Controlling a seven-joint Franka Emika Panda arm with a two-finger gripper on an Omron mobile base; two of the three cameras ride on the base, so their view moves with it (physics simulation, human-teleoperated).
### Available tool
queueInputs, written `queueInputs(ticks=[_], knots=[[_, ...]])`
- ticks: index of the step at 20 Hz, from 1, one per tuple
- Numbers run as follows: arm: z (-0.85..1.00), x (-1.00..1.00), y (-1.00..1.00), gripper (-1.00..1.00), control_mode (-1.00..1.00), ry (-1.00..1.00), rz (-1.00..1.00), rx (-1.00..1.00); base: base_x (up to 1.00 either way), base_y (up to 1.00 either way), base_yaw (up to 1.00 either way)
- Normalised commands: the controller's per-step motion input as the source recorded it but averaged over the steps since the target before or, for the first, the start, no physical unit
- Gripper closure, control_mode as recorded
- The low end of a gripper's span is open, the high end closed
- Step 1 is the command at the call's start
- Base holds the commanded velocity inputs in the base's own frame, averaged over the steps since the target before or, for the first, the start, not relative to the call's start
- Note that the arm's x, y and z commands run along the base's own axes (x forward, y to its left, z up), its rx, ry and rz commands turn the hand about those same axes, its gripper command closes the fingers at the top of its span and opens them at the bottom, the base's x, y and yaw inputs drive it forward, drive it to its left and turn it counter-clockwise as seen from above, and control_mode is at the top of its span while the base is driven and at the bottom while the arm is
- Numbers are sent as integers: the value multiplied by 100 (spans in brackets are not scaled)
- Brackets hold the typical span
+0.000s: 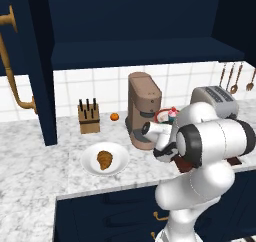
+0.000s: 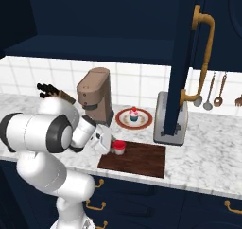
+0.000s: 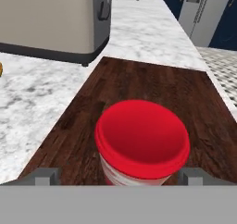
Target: From the different types of pastries on the counter, select a croissant and place it on the cutting board. Then retrieve a jar of jam from the cabinet and place it alongside the croissant on the cutting board.
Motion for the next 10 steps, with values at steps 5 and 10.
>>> queueInputs(ticks=[5, 10], knots=[[13, -22, 3, -100, -100, 0, 1, 0, 0, 0, 0], [37, -9, 28, -100, -100, 11, 6, 8, 0, 0, 0]])
